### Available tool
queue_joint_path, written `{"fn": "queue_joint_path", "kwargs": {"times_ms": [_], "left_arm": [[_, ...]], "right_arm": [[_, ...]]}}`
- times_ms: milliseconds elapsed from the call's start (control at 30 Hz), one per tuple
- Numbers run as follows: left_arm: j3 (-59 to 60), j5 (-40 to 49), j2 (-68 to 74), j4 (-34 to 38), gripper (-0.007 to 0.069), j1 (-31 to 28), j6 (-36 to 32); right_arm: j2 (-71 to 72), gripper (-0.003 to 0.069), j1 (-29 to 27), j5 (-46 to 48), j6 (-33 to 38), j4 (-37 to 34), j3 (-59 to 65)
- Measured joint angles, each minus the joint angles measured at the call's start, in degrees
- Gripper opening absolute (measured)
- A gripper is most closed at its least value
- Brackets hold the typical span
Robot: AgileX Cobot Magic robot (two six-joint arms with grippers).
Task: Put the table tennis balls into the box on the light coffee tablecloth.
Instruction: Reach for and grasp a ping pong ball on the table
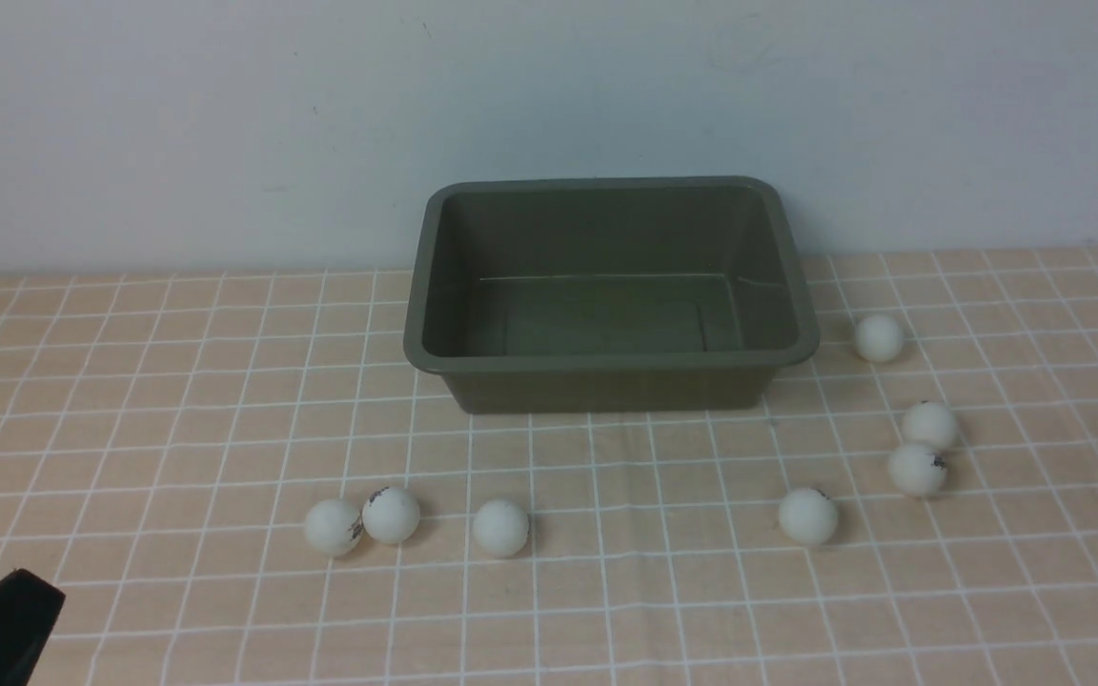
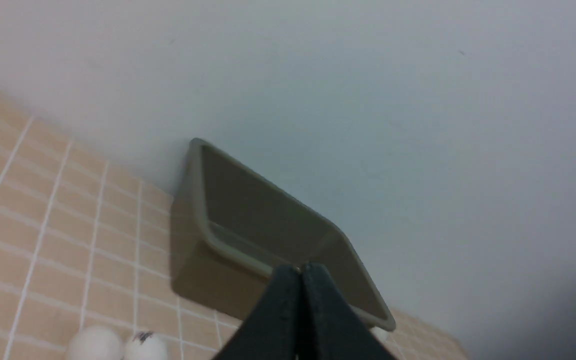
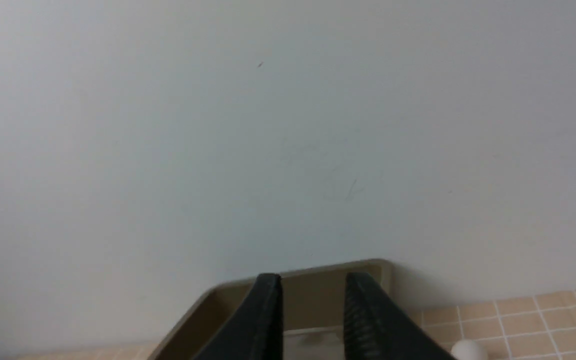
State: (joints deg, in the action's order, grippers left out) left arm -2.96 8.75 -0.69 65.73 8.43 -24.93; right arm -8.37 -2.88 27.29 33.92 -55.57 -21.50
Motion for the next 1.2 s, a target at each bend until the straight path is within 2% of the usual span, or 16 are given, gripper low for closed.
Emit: {"fn": "queue_joint_path", "kwargs": {"times_ms": [100, 133, 233, 467, 633, 733, 900, 1033, 1200], "left_arm": [[-5.7, 8.0, 0.3, 0.0, -0.0069, 0.0, -12.3], [-5.7, 8.6, 0.3, 0.0, -0.0069, 0.0, -13.0], [-10.7, 19.6, 5.8, 0.2, -0.0069, 0.0, -22.3], [-16.4, 33.7, 24.9, -3.3, -0.0069, 0.0, -25.2], [-20.6, 36.8, 39.7, -10.3, -0.0069, 0.0, -18.6], [-24.1, 39.1, 49.9, -16.9, -0.0069, 0.0, -8.4], [-29.3, 41.6, 59.5, -25.0, -0.0069, 0.0, 1.2], [-32.9, 42.6, 62.0, -28.1, -0.0069, 0.0, 3.8], [-34.7, 42.6, 62.0, -28.2, -0.0069, 0.0, 3.8]], "right_arm": [[-7.1, 0.012, 0.0, 6.9, 5.3, 0.5, -5.4], [-7.5, 0.0119, 0.0, 7.5, 5.8, 0.5, -6.0], [-15.4, 0.0092, 0.0, 10.9, 8.6, 0.8, -10.4], [-27.9, 0.0075, 0.0, 14.2, 12.0, 1.4, -15.8], [-33.0, 0.0075, 0.0, 15.4, 13.1, 1.5, -17.6], [-34.1, 0.0075, 0.0, 15.6, 14.4, 1.6, -18.5], [-34.1, 0.0075, 0.0, 15.7, 14.6, 2.4, -19.6], [-34.1, 0.0075, 0.0, 15.7, 14.5, 4.3, -19.6], [-34.1, 0.0075, 0.0, 15.7, 14.1, 6.6, -19.6]]}}
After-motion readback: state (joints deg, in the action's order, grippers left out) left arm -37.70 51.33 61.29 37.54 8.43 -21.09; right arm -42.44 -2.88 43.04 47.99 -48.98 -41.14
